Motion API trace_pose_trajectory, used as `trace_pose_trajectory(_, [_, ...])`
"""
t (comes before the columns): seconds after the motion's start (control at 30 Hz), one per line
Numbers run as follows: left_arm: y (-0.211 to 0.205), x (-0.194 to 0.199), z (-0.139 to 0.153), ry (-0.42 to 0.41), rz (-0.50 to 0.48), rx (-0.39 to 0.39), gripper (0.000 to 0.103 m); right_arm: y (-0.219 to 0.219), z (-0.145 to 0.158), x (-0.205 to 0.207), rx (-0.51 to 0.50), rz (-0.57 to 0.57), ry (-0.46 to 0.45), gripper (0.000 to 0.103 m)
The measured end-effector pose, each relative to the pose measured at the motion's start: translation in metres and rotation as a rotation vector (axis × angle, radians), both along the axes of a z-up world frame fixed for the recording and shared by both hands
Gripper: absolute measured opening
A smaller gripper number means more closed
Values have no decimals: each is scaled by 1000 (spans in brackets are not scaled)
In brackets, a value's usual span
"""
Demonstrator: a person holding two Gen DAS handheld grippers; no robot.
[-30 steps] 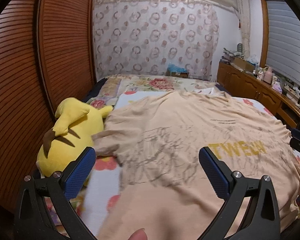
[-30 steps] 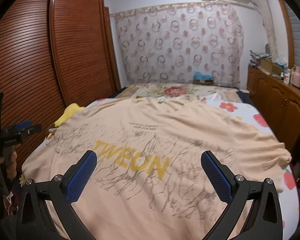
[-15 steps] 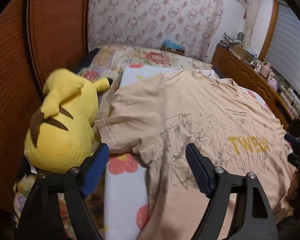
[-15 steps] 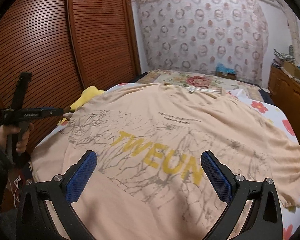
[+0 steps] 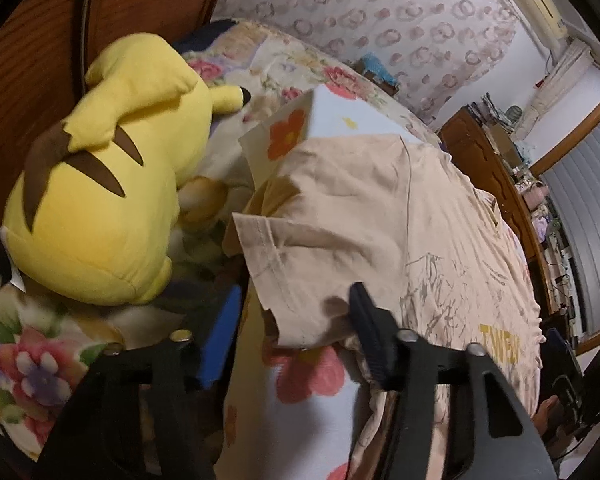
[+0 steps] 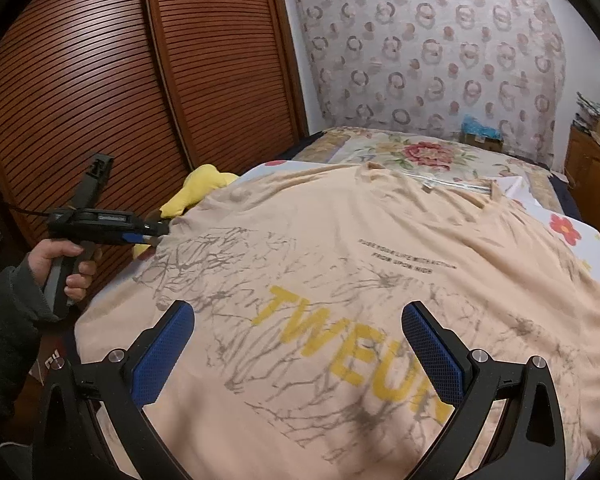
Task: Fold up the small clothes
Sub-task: 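Grasp the T-shirt side edge beside the plush toy with the left tool, then fold the gripped side inward over the shirt back and open the left tool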
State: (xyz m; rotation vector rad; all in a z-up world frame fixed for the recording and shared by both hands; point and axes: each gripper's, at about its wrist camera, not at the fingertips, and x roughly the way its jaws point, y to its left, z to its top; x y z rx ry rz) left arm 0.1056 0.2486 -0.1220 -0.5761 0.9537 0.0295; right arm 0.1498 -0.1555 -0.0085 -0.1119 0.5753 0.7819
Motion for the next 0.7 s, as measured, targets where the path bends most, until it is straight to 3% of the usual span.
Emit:
trace_pose_trajectory(0.13, [-6, 0, 2, -5, -21, 25, 27, -1, -3, -7, 2, 16, 5, 103])
trace_pose_trajectory(0.27, [-11, -4, 16, -43, -23, 148, 6, -6, -6, -8, -5, 13, 0, 103])
trace_pose_trajectory(0.43, [-29, -5, 40, -113, -68, 286, 4, -7, -5, -10, 10, 1, 9, 103])
trace_pose_trajectory(0.7, [-74, 17, 83, -225, -183, 299, 4, -23, 0, -12, 33, -52, -3, 103])
